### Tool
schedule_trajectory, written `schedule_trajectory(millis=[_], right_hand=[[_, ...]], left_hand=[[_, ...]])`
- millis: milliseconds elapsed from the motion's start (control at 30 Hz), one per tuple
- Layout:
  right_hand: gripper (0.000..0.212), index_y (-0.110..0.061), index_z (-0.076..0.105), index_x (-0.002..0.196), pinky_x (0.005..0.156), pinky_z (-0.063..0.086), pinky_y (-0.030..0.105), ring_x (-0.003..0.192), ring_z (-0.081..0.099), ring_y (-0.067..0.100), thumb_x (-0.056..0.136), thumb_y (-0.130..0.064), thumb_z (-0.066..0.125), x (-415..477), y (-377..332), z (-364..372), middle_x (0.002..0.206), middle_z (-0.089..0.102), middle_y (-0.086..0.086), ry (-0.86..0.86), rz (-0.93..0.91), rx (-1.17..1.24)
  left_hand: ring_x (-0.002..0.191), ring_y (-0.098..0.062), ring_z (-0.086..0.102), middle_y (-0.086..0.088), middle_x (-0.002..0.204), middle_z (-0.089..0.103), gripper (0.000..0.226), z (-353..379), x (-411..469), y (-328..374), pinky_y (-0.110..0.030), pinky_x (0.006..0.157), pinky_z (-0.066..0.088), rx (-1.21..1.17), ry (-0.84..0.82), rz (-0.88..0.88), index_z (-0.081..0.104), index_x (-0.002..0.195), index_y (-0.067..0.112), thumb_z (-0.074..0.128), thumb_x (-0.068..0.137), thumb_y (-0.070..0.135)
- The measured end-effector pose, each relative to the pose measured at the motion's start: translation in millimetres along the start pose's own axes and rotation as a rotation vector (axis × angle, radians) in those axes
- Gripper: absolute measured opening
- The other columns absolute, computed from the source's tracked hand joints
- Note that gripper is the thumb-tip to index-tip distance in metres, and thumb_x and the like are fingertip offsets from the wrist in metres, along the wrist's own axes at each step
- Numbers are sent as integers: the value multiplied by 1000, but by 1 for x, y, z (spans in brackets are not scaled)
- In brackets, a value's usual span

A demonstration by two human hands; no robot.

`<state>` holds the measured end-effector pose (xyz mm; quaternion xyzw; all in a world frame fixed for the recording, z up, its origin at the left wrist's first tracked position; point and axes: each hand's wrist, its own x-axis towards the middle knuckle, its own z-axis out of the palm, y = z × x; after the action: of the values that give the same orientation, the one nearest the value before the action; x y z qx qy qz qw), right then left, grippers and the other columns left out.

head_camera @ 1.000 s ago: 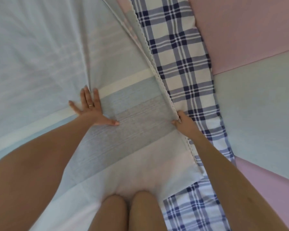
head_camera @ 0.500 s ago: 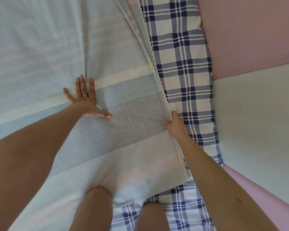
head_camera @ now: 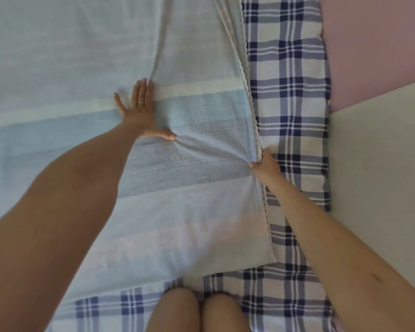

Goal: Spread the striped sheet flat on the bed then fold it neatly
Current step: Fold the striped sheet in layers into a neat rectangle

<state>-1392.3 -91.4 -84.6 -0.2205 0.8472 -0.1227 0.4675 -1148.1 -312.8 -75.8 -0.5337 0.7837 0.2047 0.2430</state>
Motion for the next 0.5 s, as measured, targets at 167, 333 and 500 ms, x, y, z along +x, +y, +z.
schedule_trajectory(millis=[167,333,500], right_hand=[[48,-4,38,131,87,50,39,111,50,30,88,-6,59,-34,-3,15,127,44,16,279,-184,-80],[66,-7,28,144,95,45,38,118,44,32,88,-9,62,-64,1,34,138,34,18,313,-339,-346],[42,-8,42,132,85,51,42,103,60,31,94,-15,56,-70,-5,43,119,58,13,438,-323,-221]], left_hand=[[134,-31,29,-14,149,30,78,58,-82,-6,-46,106,26,-326,381,-351,27,146,9,65,84,37],[130,-34,33,-13,151,26,68,88,-116,-49,-48,98,33,-256,402,-461,27,147,13,60,89,28],[111,-35,52,-14,131,44,29,73,-101,-67,-46,78,43,-446,428,-537,50,121,7,55,94,15]])
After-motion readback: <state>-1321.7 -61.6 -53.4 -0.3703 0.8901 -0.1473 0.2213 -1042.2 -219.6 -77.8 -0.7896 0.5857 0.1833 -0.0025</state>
